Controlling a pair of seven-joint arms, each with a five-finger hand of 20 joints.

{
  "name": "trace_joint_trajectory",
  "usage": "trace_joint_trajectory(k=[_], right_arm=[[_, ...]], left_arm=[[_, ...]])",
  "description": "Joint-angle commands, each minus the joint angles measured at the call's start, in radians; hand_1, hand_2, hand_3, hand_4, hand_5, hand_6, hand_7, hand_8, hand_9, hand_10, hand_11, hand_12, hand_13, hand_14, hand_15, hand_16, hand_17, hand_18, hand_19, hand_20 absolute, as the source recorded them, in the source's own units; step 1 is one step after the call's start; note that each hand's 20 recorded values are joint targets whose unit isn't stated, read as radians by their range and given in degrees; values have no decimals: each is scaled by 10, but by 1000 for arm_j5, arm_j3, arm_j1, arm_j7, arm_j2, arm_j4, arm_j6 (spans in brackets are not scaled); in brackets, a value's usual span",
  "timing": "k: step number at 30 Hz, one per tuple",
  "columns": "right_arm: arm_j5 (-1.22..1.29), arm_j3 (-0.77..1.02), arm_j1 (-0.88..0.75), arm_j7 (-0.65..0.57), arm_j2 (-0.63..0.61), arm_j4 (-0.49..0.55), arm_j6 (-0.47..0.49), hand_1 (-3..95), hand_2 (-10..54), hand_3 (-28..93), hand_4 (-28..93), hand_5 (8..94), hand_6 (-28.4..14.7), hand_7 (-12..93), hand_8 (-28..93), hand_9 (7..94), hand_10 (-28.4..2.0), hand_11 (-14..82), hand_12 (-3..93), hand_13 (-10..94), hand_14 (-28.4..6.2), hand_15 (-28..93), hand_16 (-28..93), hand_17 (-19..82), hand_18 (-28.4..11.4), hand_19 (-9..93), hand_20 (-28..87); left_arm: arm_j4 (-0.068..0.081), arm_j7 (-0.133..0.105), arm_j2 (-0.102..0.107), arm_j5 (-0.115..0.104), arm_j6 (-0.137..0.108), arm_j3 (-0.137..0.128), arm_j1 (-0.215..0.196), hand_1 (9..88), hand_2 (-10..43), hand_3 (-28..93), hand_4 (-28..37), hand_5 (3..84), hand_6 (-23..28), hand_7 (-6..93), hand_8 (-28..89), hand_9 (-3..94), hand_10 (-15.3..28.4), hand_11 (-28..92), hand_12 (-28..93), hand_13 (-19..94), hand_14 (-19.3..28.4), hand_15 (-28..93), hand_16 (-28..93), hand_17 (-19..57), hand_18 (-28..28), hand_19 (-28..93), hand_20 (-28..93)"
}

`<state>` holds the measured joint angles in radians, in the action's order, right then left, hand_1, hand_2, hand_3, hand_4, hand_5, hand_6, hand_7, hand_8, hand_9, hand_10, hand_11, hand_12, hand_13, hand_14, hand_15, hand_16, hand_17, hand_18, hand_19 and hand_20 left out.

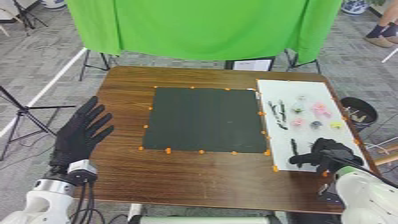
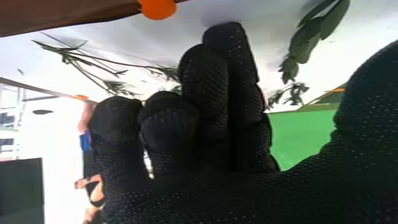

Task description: Arrange flowers

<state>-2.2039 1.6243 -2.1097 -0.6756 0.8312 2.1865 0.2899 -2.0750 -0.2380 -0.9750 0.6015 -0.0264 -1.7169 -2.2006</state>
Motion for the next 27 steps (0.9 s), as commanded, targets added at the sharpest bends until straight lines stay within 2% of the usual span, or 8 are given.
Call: trace_joint_trajectory(k=[1, 7, 12, 14, 16, 17, 23, 27], right_arm=[[-68, -109, 37, -32, -2, -51, -12, 191, -95, 689, -283, 663, -8, 471, -135, 714, -120, 562, 390, 672, -112, 828, 387, 376, -215, 932, 602], [-101, -215, 99, -69, 1, -75, 8, 305, -95, 625, -282, 682, -1, 478, -141, 739, -118, 566, 393, 696, -102, 828, 396, 398, -210, 932, 613], [-102, -240, 100, -72, 8, -82, 54, 341, -95, 724, -283, 697, 6, 479, -133, 760, -109, 568, 399, 716, -91, 827, 403, 423, -205, 932, 625], [-95, -242, 100, -69, 9, -86, 76, 402, -95, 662, -283, 707, 5, 445, 60, 775, -101, 563, 402, 725, -86, 825, 408, 435, -202, 932, 630], [-66, -238, 95, -75, 11, -86, 78, 486, -95, 609, -283, 733, 8, 433, 110, 807, -88, 557, 408, 742, -79, 823, 413, 450, -200, 932, 634], [-73, -236, 92, -73, 11, -88, 78, 499, -95, 635, -283, 748, 14, 430, 108, 819, -84, 557, 412, 749, -75, 822, 415, 456, -198, 932, 637], [-48, -208, 81, -38, 13, -101, 50, 490, -95, 780, -283, 770, 16, 424, 167, 840, -76, 528, 505, 763, -73, 820, 438, 467, -203, 932, 658], [-54, -195, 67, 5, 9, -104, -48, 445, -95, 866, -260, 734, 12, 473, 230, 818, -80, 545, 569, 753, -73, 836, 452, 458, -201, 932, 678]], left_arm=[[-1, 7, 0, -5, 7, 0, -10, 250, -77, 687, -283, 223, 28, 185, -107, 187, 96, 126, 202, 134, 133, 197, 47, -111, 198, 320, 93], [-1, 8, -1, -5, 6, -1, -11, 250, -76, 685, -283, 223, 28, 186, -107, 187, 96, 129, 202, 134, 133, 197, 47, -111, 197, 320, 93], [-1, 11, -3, -4, 7, -1, -12, 251, -75, 684, -283, 223, 28, 185, -107, 188, 95, 130, 201, 134, 133, 197, 46, -111, 198, 321, 92], [-4, 11, -5, -4, 4, -4, -17, 251, -75, 685, -283, 223, 28, 185, -107, 188, 96, 130, 201, 134, 133, 197, 46, -111, 198, 321, 92], [-4, 12, -6, -4, 4, -5, -17, 250, -76, 686, -283, 223, 27, 185, -107, 188, 95, 131, 201, 134, 133, 197, 46, -112, 198, 321, 92], [-4, 13, -6, -4, 3, -5, -17, 251, -75, 685, -283, 223, 27, 186, -107, 188, 96, 130, 201, 134, 133, 197, 46, -112, 199, 321, 92], [-5, 12, -6, -5, 2, -5, -18, 252, -75, 685, -283, 222, 27, 185, -107, 188, 95, 133, 202, 134, 133, 197, 47, -112, 199, 322, 92], [-5, 13, -8, -4, 1, -6, -18, 251, -75, 686, -283, 222, 27, 185, -107, 188, 95, 133, 201, 134, 133, 196, 47, -112, 199, 321, 92]])
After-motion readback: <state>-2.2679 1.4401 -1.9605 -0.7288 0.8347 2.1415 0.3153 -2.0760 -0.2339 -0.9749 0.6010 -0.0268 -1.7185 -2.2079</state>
